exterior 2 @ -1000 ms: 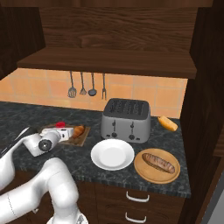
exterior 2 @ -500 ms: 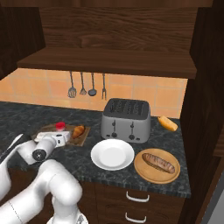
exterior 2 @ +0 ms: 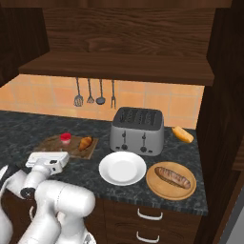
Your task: From the different types of pastries on the counter, select a croissant and place it on the cutting board. Then retrieve a jar of jam from the cabinet and place it alongside the croissant on the cutting board.
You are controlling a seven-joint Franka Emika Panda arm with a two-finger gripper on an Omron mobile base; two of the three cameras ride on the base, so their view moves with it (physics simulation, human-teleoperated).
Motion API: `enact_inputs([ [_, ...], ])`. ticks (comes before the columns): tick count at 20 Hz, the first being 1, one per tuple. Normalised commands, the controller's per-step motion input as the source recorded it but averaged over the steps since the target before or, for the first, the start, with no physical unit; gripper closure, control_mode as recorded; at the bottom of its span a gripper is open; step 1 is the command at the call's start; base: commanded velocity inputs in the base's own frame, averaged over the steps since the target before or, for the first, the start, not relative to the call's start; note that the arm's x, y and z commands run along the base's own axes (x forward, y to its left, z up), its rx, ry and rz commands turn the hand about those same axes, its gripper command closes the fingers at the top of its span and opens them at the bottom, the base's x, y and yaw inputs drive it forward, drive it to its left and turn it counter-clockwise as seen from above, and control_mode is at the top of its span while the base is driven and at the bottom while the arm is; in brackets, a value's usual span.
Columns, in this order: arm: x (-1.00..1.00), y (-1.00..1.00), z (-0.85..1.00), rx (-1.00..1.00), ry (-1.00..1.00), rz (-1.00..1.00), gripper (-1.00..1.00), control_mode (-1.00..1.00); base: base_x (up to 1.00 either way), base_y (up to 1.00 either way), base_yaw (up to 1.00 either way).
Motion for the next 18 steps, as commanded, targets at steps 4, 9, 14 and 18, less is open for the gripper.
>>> enact_inputs([
  [4, -1.0, -0.1, 0.9, 0.0, -0.41, -0.01, -1.0, -1.0, 0.0, 0.0, 0.0],
  [9, -1.0, 0.0, 0.99, -0.02, -0.45, 0.0, -1.0, -1.0, 0.0, 0.0, 0.0],
  [14, -1.0, 0.0, 0.98, -0.03, -0.43, 0.0, -1.0, -1.0, 0.0, 0.0, 0.0],
  [18, -1.0, 0.0, 1.0, -0.05, -0.47, 0.0, -1.0, -1.0, 0.0, 0.0, 0.0],
])
